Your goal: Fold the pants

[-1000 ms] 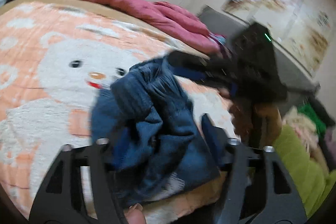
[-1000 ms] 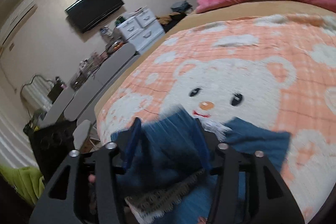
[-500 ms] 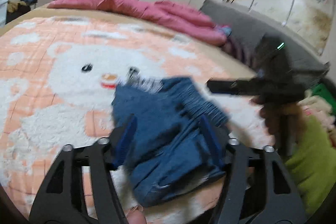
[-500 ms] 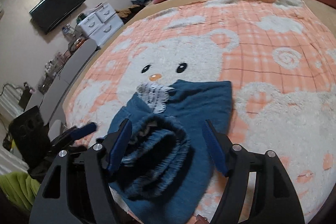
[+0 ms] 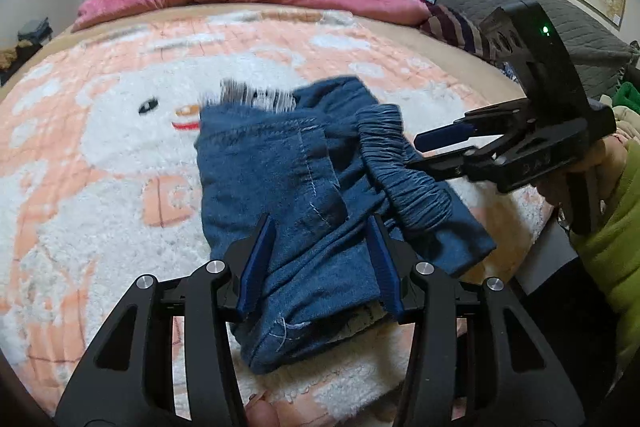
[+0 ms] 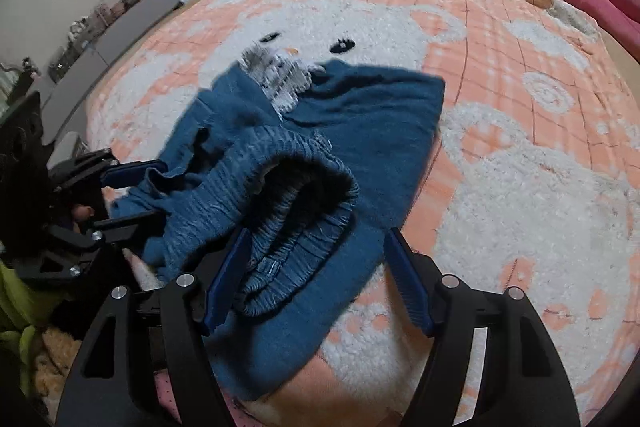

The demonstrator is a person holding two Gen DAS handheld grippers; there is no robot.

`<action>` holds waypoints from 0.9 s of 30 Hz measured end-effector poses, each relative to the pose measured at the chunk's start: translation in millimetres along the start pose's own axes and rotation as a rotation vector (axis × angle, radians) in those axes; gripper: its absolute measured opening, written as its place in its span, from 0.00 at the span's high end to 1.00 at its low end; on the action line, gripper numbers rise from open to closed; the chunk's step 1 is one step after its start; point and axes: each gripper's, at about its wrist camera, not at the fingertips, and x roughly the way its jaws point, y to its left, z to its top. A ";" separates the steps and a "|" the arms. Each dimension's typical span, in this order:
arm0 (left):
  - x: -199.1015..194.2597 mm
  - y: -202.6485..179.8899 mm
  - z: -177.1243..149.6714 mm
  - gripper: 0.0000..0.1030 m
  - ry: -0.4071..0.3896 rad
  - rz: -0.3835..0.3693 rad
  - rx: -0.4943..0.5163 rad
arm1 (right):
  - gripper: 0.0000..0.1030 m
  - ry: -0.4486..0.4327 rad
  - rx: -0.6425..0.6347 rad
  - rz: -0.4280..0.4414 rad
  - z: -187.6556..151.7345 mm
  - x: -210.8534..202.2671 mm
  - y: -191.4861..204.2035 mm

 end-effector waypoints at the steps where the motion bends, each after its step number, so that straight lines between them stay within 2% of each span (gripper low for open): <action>1: -3.0 -0.4 0.8 0.62 -0.012 -0.003 0.004 | 0.34 -0.029 0.010 0.012 4.3 -6.9 -1.7; 4: -9.6 -4.4 -0.6 0.62 -0.017 -0.033 0.006 | 0.34 -0.191 0.066 0.069 19.9 -39.8 -8.9; 6: -9.7 -7.9 -2.0 0.62 -0.004 -0.042 0.019 | 0.34 -0.245 0.099 0.082 34.4 -45.0 -10.3; 8: -9.0 -12.3 -4.6 0.62 0.013 -0.042 0.036 | 0.38 -0.229 0.092 0.089 51.3 -32.6 -4.7; 9: -8.1 -14.0 -6.4 0.62 0.023 -0.038 0.043 | 0.45 -0.205 0.078 0.085 59.3 -22.9 -0.6; 12: -2.8 -16.9 -11.2 0.62 0.057 -0.015 0.064 | 0.52 -0.096 0.023 0.063 79.7 16.1 18.2; 16: -3.6 -12.8 -12.9 0.62 0.062 -0.030 0.050 | 0.53 0.007 -0.045 0.059 88.1 52.6 40.1; 19: -4.7 -10.3 -13.6 0.62 0.064 -0.037 0.039 | 0.54 0.047 -0.095 0.032 86.5 68.3 56.0; 20: -5.2 -9.0 -13.5 0.62 0.064 -0.043 0.031 | 0.61 0.052 -0.113 0.017 84.8 69.2 61.0; 21: -5.8 -7.0 -13.2 0.61 0.064 -0.051 0.019 | 0.72 0.054 -0.130 0.011 82.6 68.8 64.3; 23: -6.6 -4.6 -12.5 0.61 0.062 -0.061 0.003 | 0.83 0.043 -0.173 -0.012 77.2 65.1 73.6; 25: -7.4 -3.8 -11.9 0.61 0.060 -0.067 -0.006 | 0.88 0.023 -0.196 -0.061 75.4 62.7 79.7; 26: -7.9 -4.0 -11.7 0.61 0.057 -0.068 -0.007 | 0.94 0.010 -0.186 -0.080 76.2 59.5 80.1; 27: -8.5 -4.3 -11.6 0.61 0.055 -0.068 -0.007 | 0.94 -0.005 -0.180 -0.100 78.0 56.5 80.2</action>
